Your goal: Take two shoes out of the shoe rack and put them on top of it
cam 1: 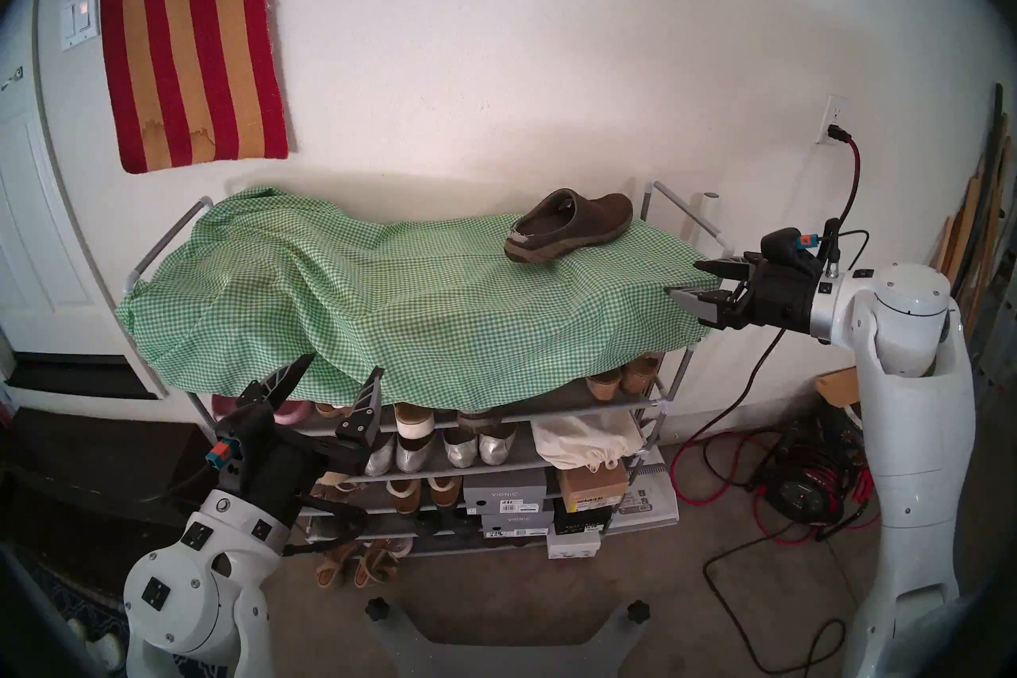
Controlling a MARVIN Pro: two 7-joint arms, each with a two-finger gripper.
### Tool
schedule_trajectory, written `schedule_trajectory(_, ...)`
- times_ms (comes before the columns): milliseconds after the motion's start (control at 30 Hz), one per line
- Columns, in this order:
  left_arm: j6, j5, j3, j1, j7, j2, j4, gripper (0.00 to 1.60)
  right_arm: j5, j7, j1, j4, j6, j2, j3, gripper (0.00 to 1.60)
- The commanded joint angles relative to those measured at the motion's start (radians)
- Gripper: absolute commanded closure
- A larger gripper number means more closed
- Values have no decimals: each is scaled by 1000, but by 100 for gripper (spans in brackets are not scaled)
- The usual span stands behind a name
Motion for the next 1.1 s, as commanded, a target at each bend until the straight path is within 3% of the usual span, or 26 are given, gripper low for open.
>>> schedule_trajectory(0, -11, 24, 64, 26, -77, 54, -24, 0, 2, -19, -143, -61, -32, -64, 62, 0)
schedule_trajectory(100, -14, 37, 84, 34, -102, 70, -24, 0, -1, -23, -142, -70, -41, -85, 77, 0)
schedule_trajectory(333, -40, 114, 130, 45, -181, 135, 8, 0, -2, -46, -237, -134, -86, -156, 145, 0)
schedule_trajectory(667, -116, 253, 123, 29, -275, 237, 109, 0, 14, -81, -348, -220, -165, -266, 225, 0)
schedule_trajectory(933, -200, 364, 119, -38, -294, 286, 207, 0, 29, -108, -413, -271, -237, -348, 264, 0)
schedule_trajectory(1067, -269, 443, 147, -96, -294, 306, 277, 0, 41, -129, -455, -301, -298, -406, 283, 0)
